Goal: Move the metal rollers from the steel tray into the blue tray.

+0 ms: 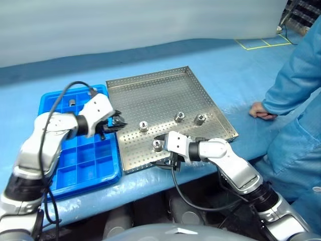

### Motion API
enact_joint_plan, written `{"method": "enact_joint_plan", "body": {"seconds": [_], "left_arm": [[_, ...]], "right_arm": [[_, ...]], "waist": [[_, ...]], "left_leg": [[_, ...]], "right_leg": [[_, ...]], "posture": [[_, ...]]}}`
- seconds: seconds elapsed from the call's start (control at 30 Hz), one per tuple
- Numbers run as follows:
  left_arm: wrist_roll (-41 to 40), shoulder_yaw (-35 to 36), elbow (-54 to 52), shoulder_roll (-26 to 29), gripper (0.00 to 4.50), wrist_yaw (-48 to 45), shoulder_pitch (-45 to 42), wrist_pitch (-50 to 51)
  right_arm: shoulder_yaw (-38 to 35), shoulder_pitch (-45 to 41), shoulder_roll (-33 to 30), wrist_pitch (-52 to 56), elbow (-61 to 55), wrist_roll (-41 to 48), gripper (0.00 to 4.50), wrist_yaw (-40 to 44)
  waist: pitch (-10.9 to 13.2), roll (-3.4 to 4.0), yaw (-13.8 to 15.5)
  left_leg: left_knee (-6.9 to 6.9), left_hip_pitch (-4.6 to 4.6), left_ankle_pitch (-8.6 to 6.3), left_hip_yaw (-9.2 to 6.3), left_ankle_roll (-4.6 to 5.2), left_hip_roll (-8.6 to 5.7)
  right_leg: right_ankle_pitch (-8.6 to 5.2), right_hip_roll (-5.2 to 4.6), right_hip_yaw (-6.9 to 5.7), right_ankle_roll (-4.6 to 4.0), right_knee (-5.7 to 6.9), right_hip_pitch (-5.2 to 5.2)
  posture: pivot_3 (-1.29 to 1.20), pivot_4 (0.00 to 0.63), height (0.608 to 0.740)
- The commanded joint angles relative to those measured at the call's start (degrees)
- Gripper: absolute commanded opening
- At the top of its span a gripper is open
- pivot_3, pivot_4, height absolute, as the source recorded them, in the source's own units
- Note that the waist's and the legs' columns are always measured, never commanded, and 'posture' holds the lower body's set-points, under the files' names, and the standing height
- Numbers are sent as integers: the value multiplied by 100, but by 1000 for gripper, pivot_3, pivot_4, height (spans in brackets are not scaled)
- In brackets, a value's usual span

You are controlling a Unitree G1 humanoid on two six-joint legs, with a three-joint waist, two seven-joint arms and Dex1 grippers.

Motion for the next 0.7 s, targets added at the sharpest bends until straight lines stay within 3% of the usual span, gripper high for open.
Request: {"method": "enact_joint_plan", "body": {"seconds": [0.03, 0.23, 0.43, 0.7], "left_arm": [[77, 953, -917, -149, 1862, 750, 578, 455], [229, 1637, -1581, -1056, 1862, 2025, 1324, 1277], [459, 1734, -1112, -1916, 1862, 3181, 1136, 1274], [496, 1490, -579, -2010, 1862, 3675, 823, 1205]], "right_arm": [[-193, -75, 167, -85, -81, 171, 4500, 14], [-548, -187, 481, 65, -126, 526, 4500, -52], [-625, -262, 509, 140, -84, 533, 4500, -91], [-721, -228, 542, 227, -156, 540, 4500, -283]], "waist": [[0, 0, 85], [-1, -3, 461], [-3, -8, 739], [-4, -10, 759]], "left_leg": [[0, -1, 0, 0, 0, 0], [12, 1, 0, -2, 0, -1], [46, -2, 0, 6, 0, -1], [54, -3, 0, 12, 0, -2]], "right_leg": [[0, -1, 1, 0, -1, 0], [2, -6, -6, 3, -1, 10], [-10, -8, -18, -26, 0, 24], [-1, -3, -18, -34, -1, 24]], "posture": [[-58, 150, 740], [4, 150, 740], [14, 150, 740], [-9, 150, 740]]}}
